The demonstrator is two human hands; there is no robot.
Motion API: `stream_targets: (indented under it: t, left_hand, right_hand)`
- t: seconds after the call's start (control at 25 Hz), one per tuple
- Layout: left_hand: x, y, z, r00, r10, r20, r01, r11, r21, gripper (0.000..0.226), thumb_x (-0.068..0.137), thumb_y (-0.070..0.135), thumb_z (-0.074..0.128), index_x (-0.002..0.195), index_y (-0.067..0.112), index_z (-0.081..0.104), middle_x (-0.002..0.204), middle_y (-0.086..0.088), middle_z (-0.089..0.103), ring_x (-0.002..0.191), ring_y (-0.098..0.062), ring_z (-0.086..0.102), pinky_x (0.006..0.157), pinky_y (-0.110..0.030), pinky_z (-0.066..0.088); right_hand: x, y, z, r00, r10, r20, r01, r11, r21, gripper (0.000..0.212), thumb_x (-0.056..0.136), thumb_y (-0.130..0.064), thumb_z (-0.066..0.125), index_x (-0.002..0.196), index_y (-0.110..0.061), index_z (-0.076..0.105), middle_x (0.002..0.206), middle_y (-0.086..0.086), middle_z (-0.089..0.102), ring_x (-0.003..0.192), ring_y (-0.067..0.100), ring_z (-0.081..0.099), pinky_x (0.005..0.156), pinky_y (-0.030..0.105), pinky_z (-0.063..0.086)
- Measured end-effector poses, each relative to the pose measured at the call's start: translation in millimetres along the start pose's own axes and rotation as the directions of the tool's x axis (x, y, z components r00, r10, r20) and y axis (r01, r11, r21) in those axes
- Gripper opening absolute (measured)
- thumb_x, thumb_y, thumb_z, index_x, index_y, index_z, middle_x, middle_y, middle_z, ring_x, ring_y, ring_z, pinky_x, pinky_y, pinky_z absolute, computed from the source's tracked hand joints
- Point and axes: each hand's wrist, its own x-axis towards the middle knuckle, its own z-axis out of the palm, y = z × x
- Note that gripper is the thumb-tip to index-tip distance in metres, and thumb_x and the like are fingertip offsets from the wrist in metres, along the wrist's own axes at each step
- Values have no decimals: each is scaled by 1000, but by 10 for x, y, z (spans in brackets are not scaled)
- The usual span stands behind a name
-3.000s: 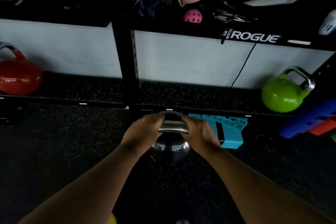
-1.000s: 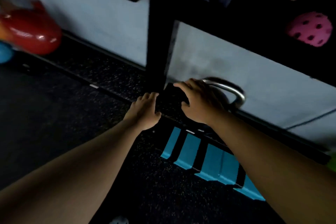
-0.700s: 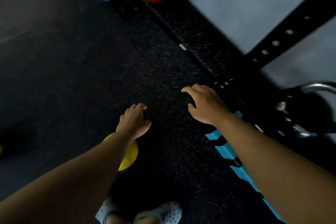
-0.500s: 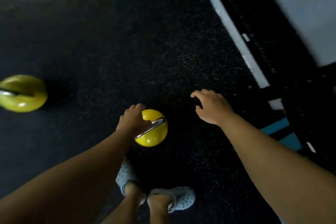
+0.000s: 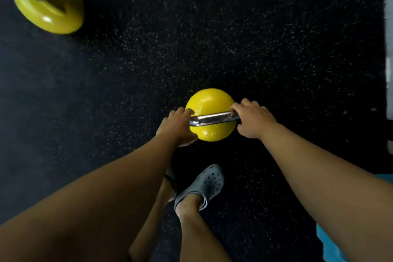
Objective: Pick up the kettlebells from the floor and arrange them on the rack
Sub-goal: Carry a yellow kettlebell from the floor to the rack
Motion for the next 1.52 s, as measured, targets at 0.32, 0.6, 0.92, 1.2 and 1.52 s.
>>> stream_targets:
  t: [0.32,0.6,0.92,1.2,1.52]
  left_hand:
    - [449,-30,186,985,168,-35,-169,985,-26,17,77,25,73,92,19,70,84,-7,69,80,-27,64,71,-41,54]
    - [318,312,-423,940,341,20,-341,937,80,2,74,24,71,75,24,70,65,5,64,61,-13,60,52,-25,41]
    - [-12,1267,-1347,843,516,151,-537,823,187,12,73,28,71,83,23,74,69,4,71,62,-12,66,55,-29,51]
    - [64,2833,-2252,679,684,268,-727,575,374,18,77,39,66,85,24,70,76,3,71,68,-14,66,53,-26,47]
    - [201,4678,-2902,531,801,276,-816,395,422,20,76,40,68,77,20,68,65,2,67,57,-14,65,43,-25,41]
  right_hand:
    - [339,166,310,986,-92,-141,127,958,258,17,77,-21,73,70,-16,59,85,15,62,85,33,56,64,32,37]
    - [-176,97,17,988,72,-134,4,868,497,9,67,-20,72,67,-11,68,68,10,70,70,27,67,62,34,51]
    - [-1122,174,-727,910,369,-191,-150,720,677,19,61,-25,72,49,-23,58,54,-1,59,55,18,62,46,25,41]
    - [-1744,788,-1539,713,639,-289,-174,561,809,8,57,-25,66,59,-18,63,51,-2,50,50,15,53,45,27,37]
    - [-2364,1800,-2595,470,800,-372,-212,511,833,26,64,-32,64,79,-14,72,63,8,66,70,26,70,54,29,47]
